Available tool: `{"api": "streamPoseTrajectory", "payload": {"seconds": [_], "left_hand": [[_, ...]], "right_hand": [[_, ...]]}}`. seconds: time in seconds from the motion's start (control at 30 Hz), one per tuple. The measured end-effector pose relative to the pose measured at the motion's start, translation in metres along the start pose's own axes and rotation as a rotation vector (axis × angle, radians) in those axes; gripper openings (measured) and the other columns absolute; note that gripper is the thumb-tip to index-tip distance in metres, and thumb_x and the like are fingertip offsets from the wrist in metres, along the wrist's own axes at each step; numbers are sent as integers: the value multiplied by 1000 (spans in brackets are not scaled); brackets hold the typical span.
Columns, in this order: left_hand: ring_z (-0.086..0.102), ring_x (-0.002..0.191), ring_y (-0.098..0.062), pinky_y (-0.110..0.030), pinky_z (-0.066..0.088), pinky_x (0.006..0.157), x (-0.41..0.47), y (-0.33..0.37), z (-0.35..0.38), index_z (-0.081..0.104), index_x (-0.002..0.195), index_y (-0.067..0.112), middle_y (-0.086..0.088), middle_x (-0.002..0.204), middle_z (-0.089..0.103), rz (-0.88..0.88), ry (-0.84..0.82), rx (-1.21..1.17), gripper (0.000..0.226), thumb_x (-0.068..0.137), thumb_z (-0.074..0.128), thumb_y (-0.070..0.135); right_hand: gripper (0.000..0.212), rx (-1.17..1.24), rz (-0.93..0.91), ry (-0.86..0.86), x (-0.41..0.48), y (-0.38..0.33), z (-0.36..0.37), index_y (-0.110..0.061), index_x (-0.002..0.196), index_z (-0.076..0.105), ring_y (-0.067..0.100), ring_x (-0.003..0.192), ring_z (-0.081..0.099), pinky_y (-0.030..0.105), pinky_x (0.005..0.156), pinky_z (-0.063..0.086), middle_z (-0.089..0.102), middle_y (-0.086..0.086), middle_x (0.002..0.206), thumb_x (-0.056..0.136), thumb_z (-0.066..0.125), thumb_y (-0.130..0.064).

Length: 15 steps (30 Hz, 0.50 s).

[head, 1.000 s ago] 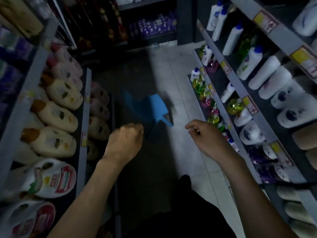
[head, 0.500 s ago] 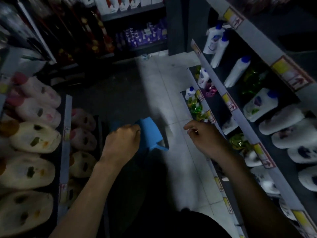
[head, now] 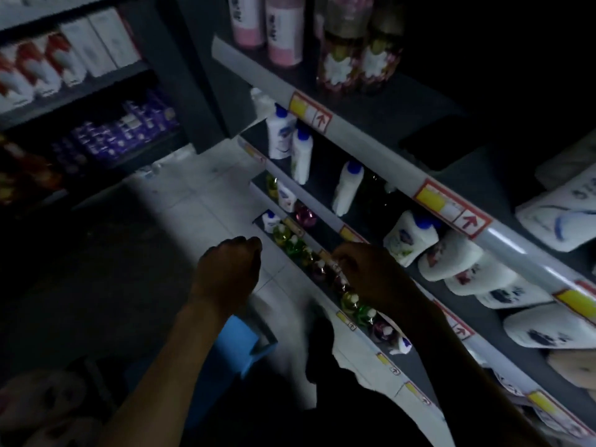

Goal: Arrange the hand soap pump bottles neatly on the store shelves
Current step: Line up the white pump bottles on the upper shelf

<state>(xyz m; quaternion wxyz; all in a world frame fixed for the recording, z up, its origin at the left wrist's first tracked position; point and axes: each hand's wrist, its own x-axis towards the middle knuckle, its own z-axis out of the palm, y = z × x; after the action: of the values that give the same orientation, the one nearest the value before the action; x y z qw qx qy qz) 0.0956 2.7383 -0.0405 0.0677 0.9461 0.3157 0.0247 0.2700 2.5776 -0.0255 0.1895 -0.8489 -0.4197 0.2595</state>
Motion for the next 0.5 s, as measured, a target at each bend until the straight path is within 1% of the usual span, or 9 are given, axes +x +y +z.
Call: {"api": "streamPoseTrajectory", "payload": {"seconds": [0.07,0.13,0.17,0.23,0.3,0.33,0.4,0.43,0.5], "left_hand": [[58,51,-30,-30,43,45,31,3,8,67,83,10,-9,62,60,54,33,23,16,85,51,9],[56,49,-25,-28,43,43,59,7,11,67,85,11,-6,62,58,93,29,47,20,87,47,13],[54,47,-23,-26,41,42,71,9,10,66,83,12,-4,60,57,108,31,65,14,87,52,12],[53,44,-21,-24,36,39,89,8,6,64,78,11,-2,57,54,104,46,77,5,82,63,10],[58,53,-23,-27,39,43,104,4,2,65,89,11,-4,65,57,68,33,64,9,88,57,14],[61,60,-25,-28,38,47,110,0,0,64,97,12,-5,71,59,34,29,58,14,92,51,16],[64,73,-28,-28,35,54,118,-8,-7,62,103,17,-6,82,62,-15,38,52,18,93,46,20],[64,77,-29,-28,35,56,123,-13,-9,61,104,18,-6,86,63,-26,54,66,19,94,45,20],[65,82,-27,-27,35,58,133,-22,-13,61,109,21,-5,92,64,-40,54,84,22,95,44,22]], "right_hand": [[26,-3,21,-11,21,7,-10,-15,116,64,22,108,61,27,84,46,67,5,115,96,48,-19],[27,31,31,-12,44,12,-18,-14,119,62,21,107,61,25,82,44,65,5,116,97,47,-19],[28,34,34,-10,56,12,-21,-15,121,61,21,107,61,26,84,45,65,6,116,98,45,-19],[28,18,-3,-8,80,11,-23,-15,118,62,25,105,62,35,90,49,66,8,114,97,43,-18],[30,10,-52,-36,103,9,-22,-16,111,63,28,99,64,42,85,51,68,9,107,94,40,-24],[35,16,-75,-32,115,8,-21,-17,107,64,29,96,65,44,82,52,69,9,103,90,38,-30],[37,39,-103,-30,136,3,-19,-19,105,65,27,94,65,44,81,53,70,8,102,86,37,-35],[33,41,-104,-42,144,-3,-20,-19,107,65,27,95,65,43,82,53,70,9,104,89,40,-32],[26,38,-104,-80,159,-10,-20,-15,114,65,26,102,64,35,87,51,69,10,111,95,47,-21]]}}
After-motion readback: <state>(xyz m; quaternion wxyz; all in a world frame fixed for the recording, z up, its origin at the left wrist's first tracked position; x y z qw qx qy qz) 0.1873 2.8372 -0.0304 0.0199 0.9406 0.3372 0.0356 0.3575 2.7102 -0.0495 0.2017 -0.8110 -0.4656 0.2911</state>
